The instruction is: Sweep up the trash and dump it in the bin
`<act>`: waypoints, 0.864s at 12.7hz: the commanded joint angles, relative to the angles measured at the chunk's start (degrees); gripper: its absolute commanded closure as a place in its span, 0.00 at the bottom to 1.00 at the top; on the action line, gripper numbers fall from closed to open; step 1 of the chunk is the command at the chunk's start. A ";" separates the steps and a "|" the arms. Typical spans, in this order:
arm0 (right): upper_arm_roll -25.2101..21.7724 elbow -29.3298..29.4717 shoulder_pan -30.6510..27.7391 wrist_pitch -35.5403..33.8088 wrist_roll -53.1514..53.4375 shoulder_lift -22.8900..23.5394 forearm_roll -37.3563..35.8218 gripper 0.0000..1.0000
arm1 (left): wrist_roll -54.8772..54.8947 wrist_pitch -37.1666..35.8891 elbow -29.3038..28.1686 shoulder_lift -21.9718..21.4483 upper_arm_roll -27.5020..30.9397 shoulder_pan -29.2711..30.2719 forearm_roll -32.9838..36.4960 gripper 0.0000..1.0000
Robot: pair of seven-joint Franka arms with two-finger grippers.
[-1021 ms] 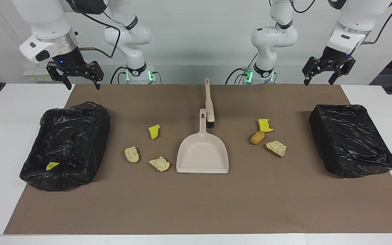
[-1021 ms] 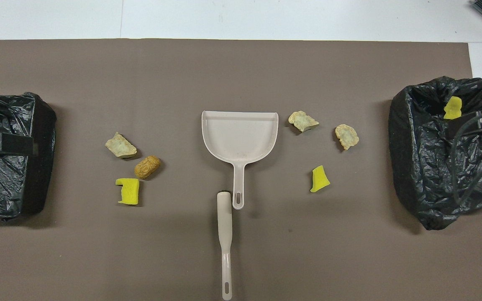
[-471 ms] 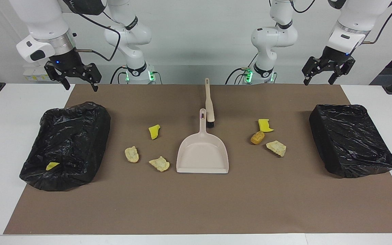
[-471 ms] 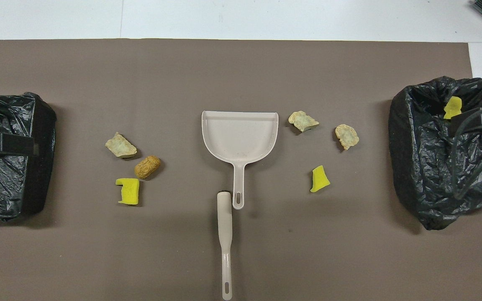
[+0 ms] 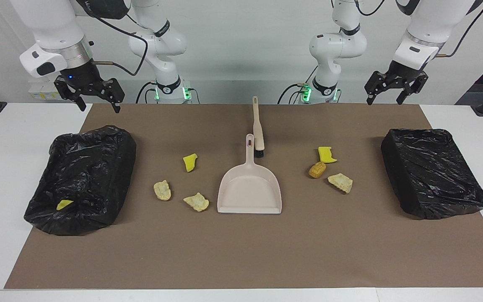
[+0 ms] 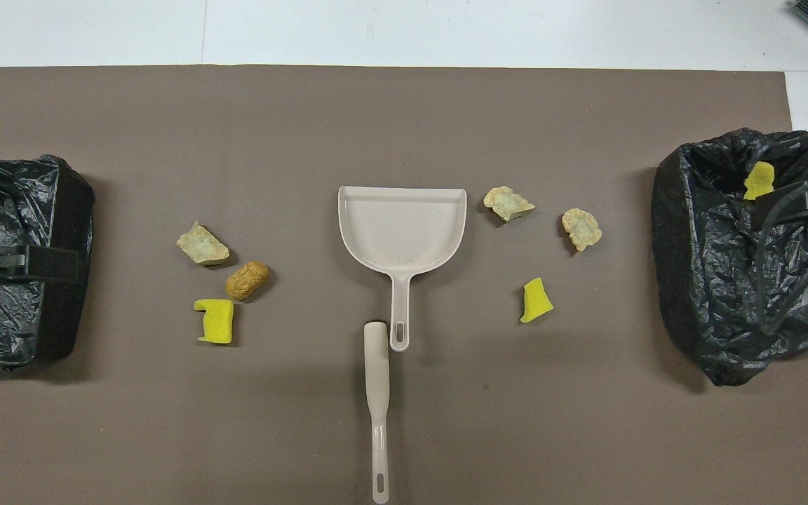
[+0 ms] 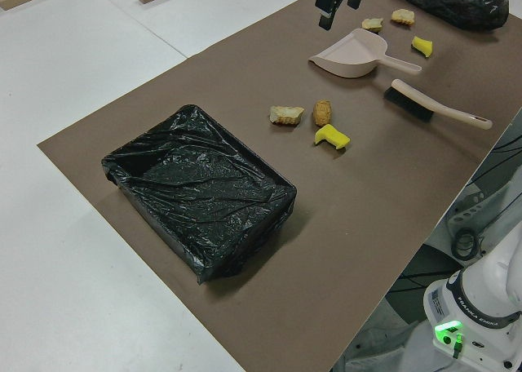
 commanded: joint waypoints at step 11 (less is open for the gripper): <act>0.96 -1.24 3.48 2.83 1.80 2.25 0.84 0.00 | -0.96 1.53 -10.11 -3.02 -5.78 -0.75 -2.36 0.00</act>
